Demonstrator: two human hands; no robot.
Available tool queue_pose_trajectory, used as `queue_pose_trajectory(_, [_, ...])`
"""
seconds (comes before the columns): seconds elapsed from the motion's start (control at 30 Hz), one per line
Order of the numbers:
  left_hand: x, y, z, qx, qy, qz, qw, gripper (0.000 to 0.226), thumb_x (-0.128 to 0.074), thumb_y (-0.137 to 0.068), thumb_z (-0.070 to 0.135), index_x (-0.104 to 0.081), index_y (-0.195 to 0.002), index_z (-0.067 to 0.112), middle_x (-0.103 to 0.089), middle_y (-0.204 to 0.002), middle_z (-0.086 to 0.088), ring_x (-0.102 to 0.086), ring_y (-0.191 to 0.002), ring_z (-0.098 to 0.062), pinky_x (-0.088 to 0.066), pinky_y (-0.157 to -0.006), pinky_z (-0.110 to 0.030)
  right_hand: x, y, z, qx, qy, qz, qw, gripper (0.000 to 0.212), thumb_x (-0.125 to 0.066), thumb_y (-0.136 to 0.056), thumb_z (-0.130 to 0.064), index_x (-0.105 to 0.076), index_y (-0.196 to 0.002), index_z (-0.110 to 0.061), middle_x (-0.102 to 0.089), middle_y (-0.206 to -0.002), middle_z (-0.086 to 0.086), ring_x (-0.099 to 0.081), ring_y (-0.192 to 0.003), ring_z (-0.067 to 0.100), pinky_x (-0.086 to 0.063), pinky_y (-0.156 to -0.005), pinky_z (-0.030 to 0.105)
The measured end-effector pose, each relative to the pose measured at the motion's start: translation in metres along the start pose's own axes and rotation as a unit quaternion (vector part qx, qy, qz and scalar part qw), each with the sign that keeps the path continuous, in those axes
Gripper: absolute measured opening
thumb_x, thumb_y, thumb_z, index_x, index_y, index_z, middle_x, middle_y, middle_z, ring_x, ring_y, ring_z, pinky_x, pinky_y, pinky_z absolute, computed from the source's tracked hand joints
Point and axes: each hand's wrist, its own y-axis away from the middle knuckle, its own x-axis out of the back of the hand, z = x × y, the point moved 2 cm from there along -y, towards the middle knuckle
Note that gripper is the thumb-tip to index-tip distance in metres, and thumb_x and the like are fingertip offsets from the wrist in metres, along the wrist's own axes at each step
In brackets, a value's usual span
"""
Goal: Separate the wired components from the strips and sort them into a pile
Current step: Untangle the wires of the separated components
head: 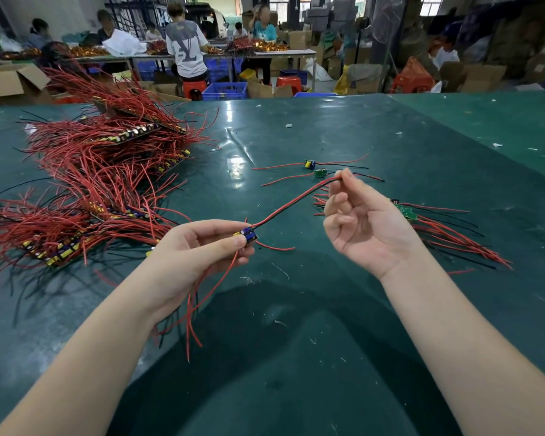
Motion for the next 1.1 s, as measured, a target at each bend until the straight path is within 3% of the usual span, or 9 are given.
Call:
queue_pose_trajectory(0.2, [-0.003, 0.003, 0.002, 0.004, 0.015, -0.023, 1.000, 0.021, -0.070, -0.064, 0.016, -0.079, -0.083, 0.014, -0.074, -0.084, -0.011, -0.072, -0.077, -0.018, -0.057, -0.069, -0.021, -0.008, 0.004, 0.005, -0.011, -0.048, -0.080, 0.996, 0.009, -0.078, -0.062, -0.018, -0.073, -0.069, -0.017, -0.067, -0.070, -0.008, -0.055, -0.048, -0.001, -0.034, -0.039, 0.011])
queue_pose_trajectory(0.4, [-0.005, 0.003, 0.000, 0.008, 0.003, -0.029, 1.000, 0.025, -0.073, -0.058, 0.023, -0.079, -0.082, 0.017, -0.074, -0.084, -0.009, -0.071, -0.076, -0.017, -0.057, -0.069, -0.022, -0.005, 0.002, 0.001, 0.032, 0.037, -0.010, 0.999, 0.006, -0.075, -0.071, -0.026, -0.073, -0.073, -0.020, -0.063, -0.069, -0.009, -0.050, -0.051, 0.003, -0.036, -0.043, 0.013])
queue_pose_trajectory(0.7, [-0.004, -0.001, -0.005, 0.017, -0.008, -0.001, 1.000, 0.030, -0.070, -0.063, 0.021, -0.074, -0.092, 0.012, -0.073, -0.084, -0.004, -0.067, -0.071, -0.009, -0.055, -0.068, -0.017, -0.004, 0.000, 0.002, 0.052, 0.147, -0.002, 0.988, 0.025, -0.075, -0.063, -0.028, -0.073, -0.086, -0.021, -0.068, -0.077, -0.007, -0.057, -0.054, 0.005, -0.044, -0.046, 0.015])
queue_pose_trajectory(0.83, [-0.003, -0.001, -0.006, 0.021, -0.013, -0.006, 1.000, 0.028, -0.072, -0.060, 0.025, -0.077, -0.086, 0.015, -0.072, -0.084, -0.003, -0.064, -0.073, -0.008, -0.053, -0.069, -0.015, -0.004, 0.000, 0.009, 0.045, 0.250, -0.012, 0.967, 0.025, -0.073, -0.062, -0.026, -0.077, -0.086, -0.021, -0.068, -0.076, -0.009, -0.060, -0.054, 0.004, -0.047, -0.049, 0.014])
queue_pose_trajectory(0.97, [-0.004, -0.003, -0.008, 0.008, 0.006, -0.028, 1.000, 0.029, -0.076, -0.056, 0.026, -0.079, -0.084, 0.017, -0.070, -0.079, -0.002, -0.060, -0.067, -0.009, -0.050, -0.065, -0.014, -0.006, 0.000, 0.024, 0.015, 0.369, -0.054, 0.928, 0.035, -0.074, -0.064, -0.026, -0.074, -0.098, -0.016, -0.068, -0.078, -0.009, -0.058, -0.057, 0.004, -0.049, -0.056, 0.015])
queue_pose_trajectory(1.1, [-0.003, -0.004, -0.012, -0.010, -0.038, -0.049, 0.998, 0.029, -0.086, -0.062, 0.015, -0.079, -0.089, 0.024, -0.070, -0.079, 0.002, -0.062, -0.072, -0.008, -0.050, -0.072, -0.015, -0.009, 0.004, 0.043, -0.035, 0.403, -0.100, 0.909, 0.033, -0.075, -0.064, -0.031, -0.076, -0.092, -0.014, -0.071, -0.090, 0.004, -0.061, -0.062, 0.010, -0.054, -0.064, 0.023])
